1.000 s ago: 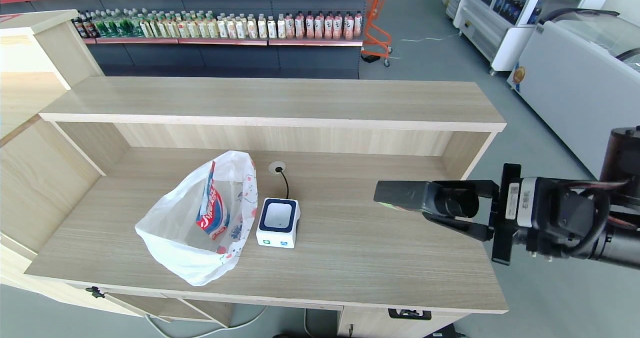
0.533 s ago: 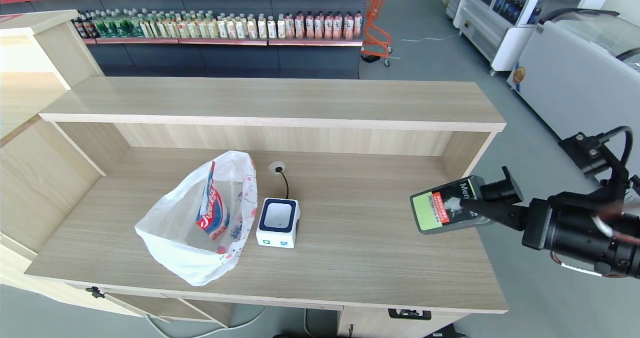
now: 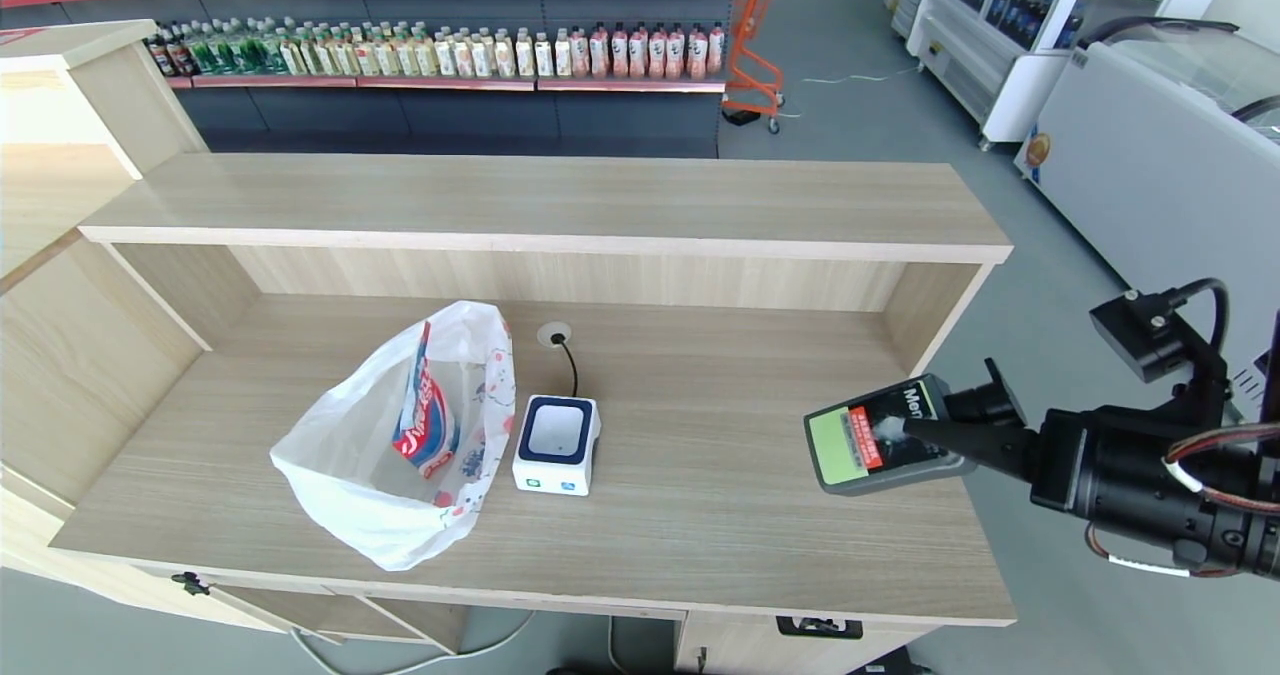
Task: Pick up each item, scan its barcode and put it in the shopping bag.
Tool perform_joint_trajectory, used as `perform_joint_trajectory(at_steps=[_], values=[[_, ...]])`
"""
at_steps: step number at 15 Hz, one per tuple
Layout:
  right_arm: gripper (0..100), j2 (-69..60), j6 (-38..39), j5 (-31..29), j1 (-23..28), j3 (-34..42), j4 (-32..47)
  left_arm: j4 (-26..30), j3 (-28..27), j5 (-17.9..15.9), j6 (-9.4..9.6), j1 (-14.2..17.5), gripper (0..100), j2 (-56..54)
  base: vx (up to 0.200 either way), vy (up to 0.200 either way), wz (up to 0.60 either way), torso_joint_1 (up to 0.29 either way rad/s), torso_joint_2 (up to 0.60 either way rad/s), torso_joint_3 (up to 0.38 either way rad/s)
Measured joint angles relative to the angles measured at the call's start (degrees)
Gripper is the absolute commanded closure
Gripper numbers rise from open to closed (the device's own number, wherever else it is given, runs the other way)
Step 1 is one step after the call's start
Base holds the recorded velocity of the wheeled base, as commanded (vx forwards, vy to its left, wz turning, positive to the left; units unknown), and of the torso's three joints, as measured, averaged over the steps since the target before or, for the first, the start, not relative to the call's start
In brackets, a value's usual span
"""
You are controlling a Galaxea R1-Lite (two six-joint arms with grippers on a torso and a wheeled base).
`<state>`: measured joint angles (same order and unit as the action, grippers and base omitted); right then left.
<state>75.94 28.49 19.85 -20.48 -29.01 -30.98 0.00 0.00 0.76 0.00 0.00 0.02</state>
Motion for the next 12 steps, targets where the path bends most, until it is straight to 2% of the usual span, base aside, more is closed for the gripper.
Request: perform_joint_trajectory(at_steps=[3,12], values=[[100,-0.13,0.00,-0.01,-0.02,0.00,0.09,0.00,0.00,0.02,-0.46,0.00,0,0.00,0.000,0.200,0.00,0.001,0.00,0.002],[100,1.33,-0.35,-0.23,0.45,-0.65,1.32,0.00,0.00,-0.02,-0.13,0.00,0,0.00,0.000,0.200,0.00,0.003,0.00,0.005]])
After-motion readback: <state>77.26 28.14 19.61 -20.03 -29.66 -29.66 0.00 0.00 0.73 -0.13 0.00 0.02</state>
